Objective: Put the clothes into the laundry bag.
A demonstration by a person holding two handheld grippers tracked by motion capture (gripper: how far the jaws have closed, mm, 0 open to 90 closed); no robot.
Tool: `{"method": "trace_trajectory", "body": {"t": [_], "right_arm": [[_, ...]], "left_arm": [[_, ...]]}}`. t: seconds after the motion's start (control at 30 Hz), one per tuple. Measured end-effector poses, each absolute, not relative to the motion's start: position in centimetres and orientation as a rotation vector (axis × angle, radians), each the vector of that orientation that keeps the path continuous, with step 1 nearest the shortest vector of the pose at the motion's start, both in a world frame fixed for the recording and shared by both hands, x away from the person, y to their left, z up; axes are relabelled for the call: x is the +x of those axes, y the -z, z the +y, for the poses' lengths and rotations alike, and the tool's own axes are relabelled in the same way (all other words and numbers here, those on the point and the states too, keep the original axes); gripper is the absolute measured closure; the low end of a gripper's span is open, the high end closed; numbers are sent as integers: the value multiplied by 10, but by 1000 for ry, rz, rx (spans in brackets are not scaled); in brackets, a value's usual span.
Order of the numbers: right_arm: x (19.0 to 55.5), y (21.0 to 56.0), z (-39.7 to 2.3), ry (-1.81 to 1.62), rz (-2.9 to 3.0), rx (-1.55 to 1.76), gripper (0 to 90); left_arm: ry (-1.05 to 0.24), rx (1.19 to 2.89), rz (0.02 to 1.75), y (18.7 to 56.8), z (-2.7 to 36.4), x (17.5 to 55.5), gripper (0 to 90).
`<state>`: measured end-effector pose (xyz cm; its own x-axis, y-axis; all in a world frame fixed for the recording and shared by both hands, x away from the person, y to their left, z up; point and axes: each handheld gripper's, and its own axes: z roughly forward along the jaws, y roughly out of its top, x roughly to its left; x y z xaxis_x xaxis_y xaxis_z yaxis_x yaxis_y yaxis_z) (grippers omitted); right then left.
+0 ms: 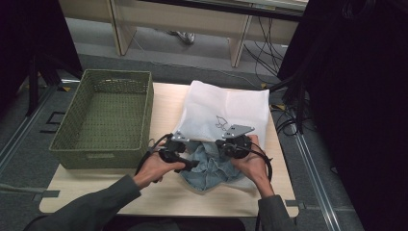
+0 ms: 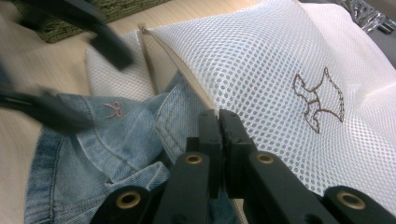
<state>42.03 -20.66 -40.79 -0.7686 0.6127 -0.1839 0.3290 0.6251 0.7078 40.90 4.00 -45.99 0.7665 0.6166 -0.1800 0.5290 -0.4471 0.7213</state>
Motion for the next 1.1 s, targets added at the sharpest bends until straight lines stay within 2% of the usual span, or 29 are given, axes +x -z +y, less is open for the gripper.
{"method": "trace_trajectory", "body": {"t": [0.13,0.23,0.3,0.33,0.37,0.43,0.47,0.5,0.57,0.73,0.9,0.97,1.03,1.1], "right_arm": [[420,408,-205,-937,2449,764,894],[420,407,-204,-929,2437,753,893],[420,406,-203,-933,2439,757,893],[420,406,-203,-933,2439,759,894],[421,406,-203,-944,2449,751,894],[421,406,-204,-950,2446,754,894],[421,406,-204,-950,2446,758,894],[421,406,-205,-951,2437,743,894],[420,405,-207,-951,2435,772,894],[420,396,-212,-997,2402,759,894],[420,399,-213,-963,2407,768,894],[420,404,-212,-955,2433,787,894],[421,407,-213,-957,2442,777,894],[422,407,-213,-956,2430,774,894]], "left_arm": [[-86,2216,792,476,39,393,151],[-151,2300,719,491,18,399,151],[-183,2278,735,496,2,402,171],[-215,2300,704,498,-7,406,269],[-258,2319,655,500,-16,409,435],[-273,2318,638,501,-27,416,629],[-278,2233,721,502,-35,418,691],[-293,2241,707,500,-36,422,727],[-335,2206,709,491,-39,431,748],[-428,2065,800,470,-37,461,750],[-342,2057,885,496,-39,469,694],[-272,2050,871,493,-34,464,592],[-205,2057,902,485,-23,457,421],[-158,2048,917,476,-10,450,290]]}}
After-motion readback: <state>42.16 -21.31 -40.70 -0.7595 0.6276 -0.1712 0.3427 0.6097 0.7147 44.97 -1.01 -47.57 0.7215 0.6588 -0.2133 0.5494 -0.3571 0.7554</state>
